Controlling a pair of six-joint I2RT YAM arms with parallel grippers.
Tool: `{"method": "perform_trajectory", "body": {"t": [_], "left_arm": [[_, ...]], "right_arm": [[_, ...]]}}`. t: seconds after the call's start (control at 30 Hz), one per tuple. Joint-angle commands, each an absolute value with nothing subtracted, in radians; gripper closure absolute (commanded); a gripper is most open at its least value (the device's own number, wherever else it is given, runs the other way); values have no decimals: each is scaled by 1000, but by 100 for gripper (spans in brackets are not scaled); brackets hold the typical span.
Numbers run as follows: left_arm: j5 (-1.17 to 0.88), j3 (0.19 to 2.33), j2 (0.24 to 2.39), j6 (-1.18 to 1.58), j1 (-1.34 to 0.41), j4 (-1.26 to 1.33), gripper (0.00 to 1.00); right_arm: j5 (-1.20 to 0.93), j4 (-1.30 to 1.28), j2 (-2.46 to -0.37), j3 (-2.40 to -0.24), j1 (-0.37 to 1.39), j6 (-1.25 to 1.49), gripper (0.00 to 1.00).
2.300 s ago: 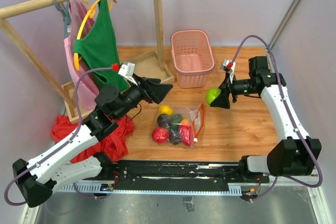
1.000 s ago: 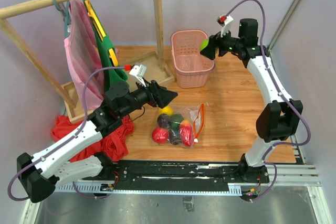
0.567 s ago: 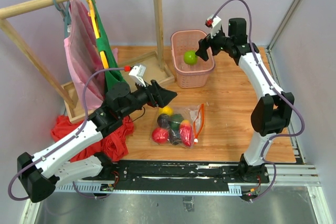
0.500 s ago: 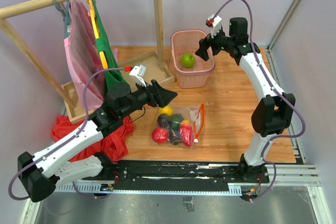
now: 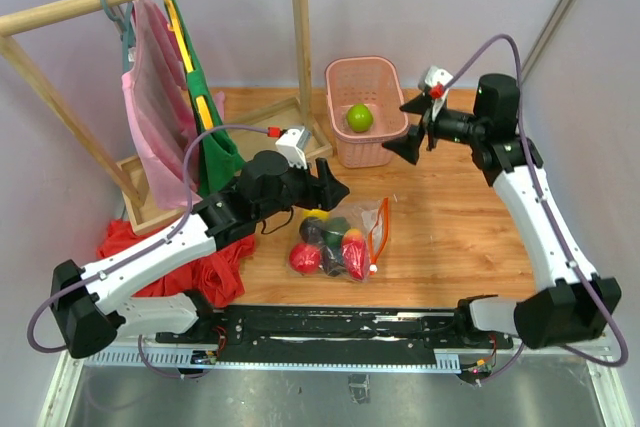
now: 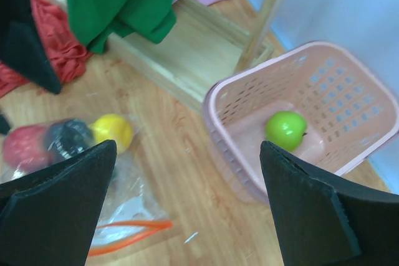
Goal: Open the zip-top bag and remove the fake food
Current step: Place the fake fruit in the bin.
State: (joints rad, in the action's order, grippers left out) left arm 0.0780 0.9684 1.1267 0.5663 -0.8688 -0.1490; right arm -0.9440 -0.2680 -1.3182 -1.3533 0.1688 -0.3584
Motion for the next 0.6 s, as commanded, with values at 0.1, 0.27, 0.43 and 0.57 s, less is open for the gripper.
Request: {"method": "perform_trajectory", "body": {"t": [0.1, 0.27, 0.43, 0.57], "left_arm": [[166, 1034, 1174, 526, -911, -227, 30], [149, 1005, 1171, 545, -912, -221, 37], [122, 976, 1170, 566, -912, -210, 41], [99, 941, 1176, 586, -910, -196, 44]], "right_arm": [[-989, -272, -1119, -1106, 154, -351, 2], [-981, -276, -973, -921, 153, -293, 1], [-964, -286, -852, -776, 152, -194, 2], [-909, -280, -794, -687, 153, -101, 1]]}}
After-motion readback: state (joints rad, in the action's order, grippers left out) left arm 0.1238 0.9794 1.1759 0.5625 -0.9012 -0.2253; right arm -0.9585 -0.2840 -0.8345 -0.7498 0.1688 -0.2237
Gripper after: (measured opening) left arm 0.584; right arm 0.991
